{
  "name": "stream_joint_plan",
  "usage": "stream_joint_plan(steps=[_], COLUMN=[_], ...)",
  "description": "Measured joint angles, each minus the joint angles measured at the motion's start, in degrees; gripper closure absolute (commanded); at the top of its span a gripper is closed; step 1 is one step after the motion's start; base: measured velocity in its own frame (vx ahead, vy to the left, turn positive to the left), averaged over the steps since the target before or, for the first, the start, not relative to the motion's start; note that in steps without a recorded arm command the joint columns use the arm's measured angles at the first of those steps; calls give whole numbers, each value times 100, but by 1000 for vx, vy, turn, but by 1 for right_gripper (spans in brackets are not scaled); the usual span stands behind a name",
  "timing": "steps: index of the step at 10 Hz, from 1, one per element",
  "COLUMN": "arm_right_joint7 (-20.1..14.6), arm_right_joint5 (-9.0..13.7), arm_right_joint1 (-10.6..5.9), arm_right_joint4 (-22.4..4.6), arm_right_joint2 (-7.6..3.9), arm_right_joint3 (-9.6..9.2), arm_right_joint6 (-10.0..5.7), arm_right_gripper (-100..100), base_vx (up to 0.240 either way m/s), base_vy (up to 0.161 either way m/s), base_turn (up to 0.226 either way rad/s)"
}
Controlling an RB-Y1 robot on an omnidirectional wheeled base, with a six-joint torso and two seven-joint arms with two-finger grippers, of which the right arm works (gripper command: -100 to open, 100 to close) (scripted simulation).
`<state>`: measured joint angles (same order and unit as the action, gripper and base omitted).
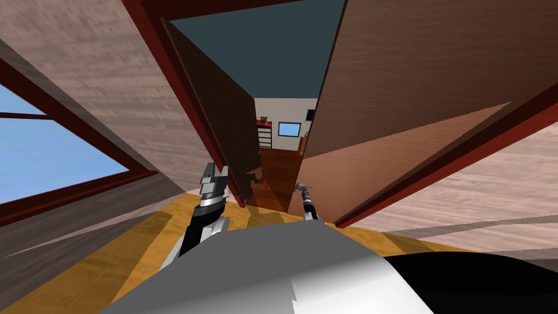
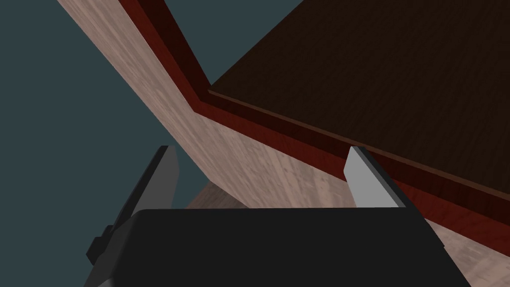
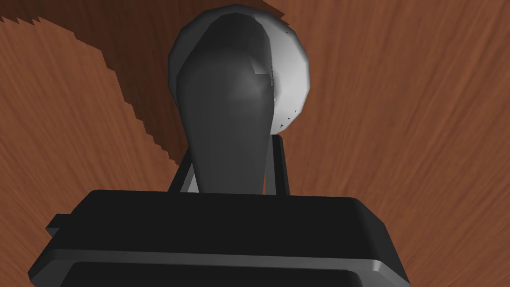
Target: Push the door open
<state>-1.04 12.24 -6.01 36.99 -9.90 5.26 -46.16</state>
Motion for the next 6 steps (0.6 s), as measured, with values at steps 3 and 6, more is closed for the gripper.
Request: stream_joint_plan(steps=[3,6], arm_right_joint7=[10,39], arm_right_joint5=[-3,35], arm_right_joint1=[-6,11], arm_right_joint4=[0,-83], arm_right_joint2=[-4,16], arm_right_joint3=[1,57], arm_right_joint6=[9,26], arm_right_gripper=[100,100], base_vx=[0,160], base_vy=[0,15], base_turn=[0,-39])
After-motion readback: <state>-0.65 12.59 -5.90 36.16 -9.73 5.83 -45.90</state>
